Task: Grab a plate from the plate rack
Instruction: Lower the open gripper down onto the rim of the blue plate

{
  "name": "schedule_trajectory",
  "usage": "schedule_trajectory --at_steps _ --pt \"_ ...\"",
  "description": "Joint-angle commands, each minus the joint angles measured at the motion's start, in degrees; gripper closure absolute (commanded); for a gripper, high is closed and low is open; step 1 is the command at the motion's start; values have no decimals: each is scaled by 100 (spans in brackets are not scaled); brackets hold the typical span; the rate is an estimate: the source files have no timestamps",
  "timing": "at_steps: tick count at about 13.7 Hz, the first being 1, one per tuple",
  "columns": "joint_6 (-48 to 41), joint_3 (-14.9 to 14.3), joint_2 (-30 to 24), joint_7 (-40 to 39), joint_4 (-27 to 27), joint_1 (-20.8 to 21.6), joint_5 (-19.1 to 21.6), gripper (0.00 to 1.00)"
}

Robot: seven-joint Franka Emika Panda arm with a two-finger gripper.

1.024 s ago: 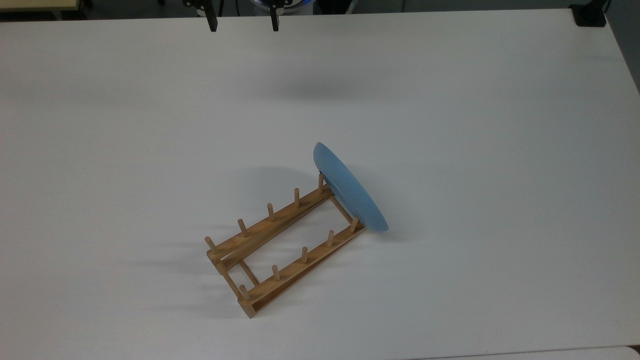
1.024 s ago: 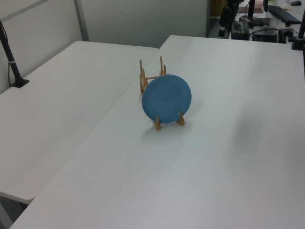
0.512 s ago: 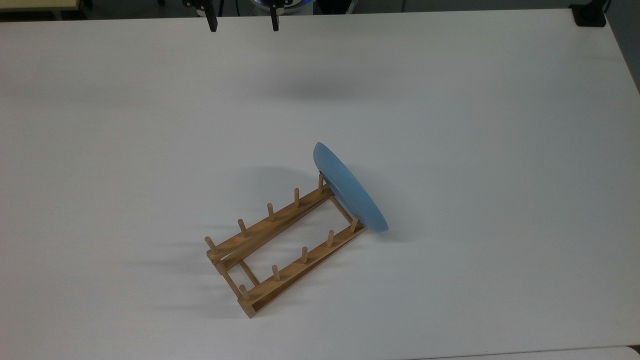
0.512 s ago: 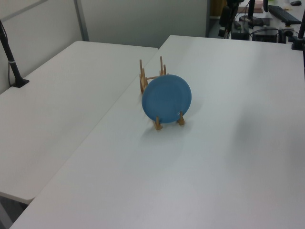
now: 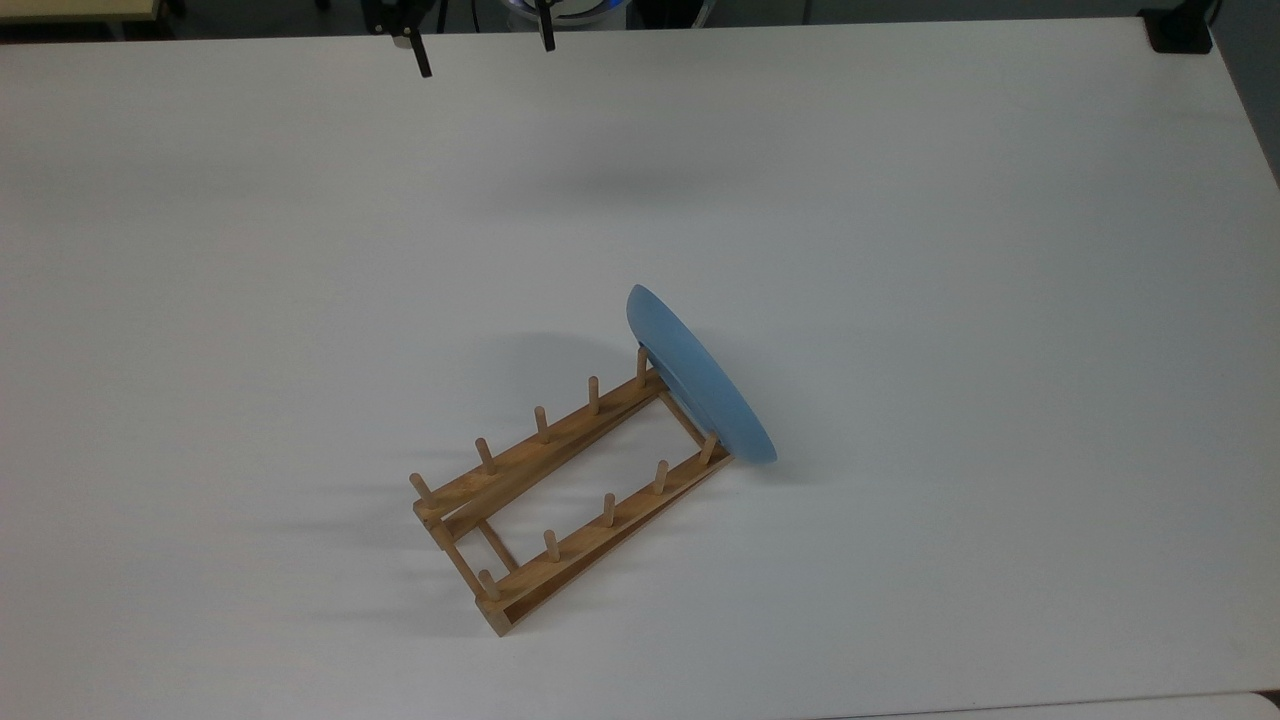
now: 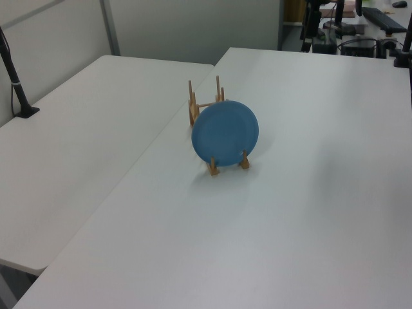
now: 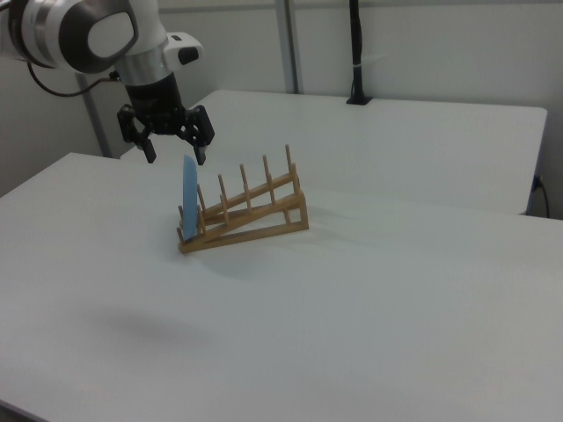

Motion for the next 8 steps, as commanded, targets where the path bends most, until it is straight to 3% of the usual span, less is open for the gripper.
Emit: schedule_trajectory --at_steps 1,4,8 --pt "45 -15 137 -188 91 83 49 0" --pt "1043 11 436 -127 180 382 49 0" --pt "2074 11 787 715 189 935 -151 0"
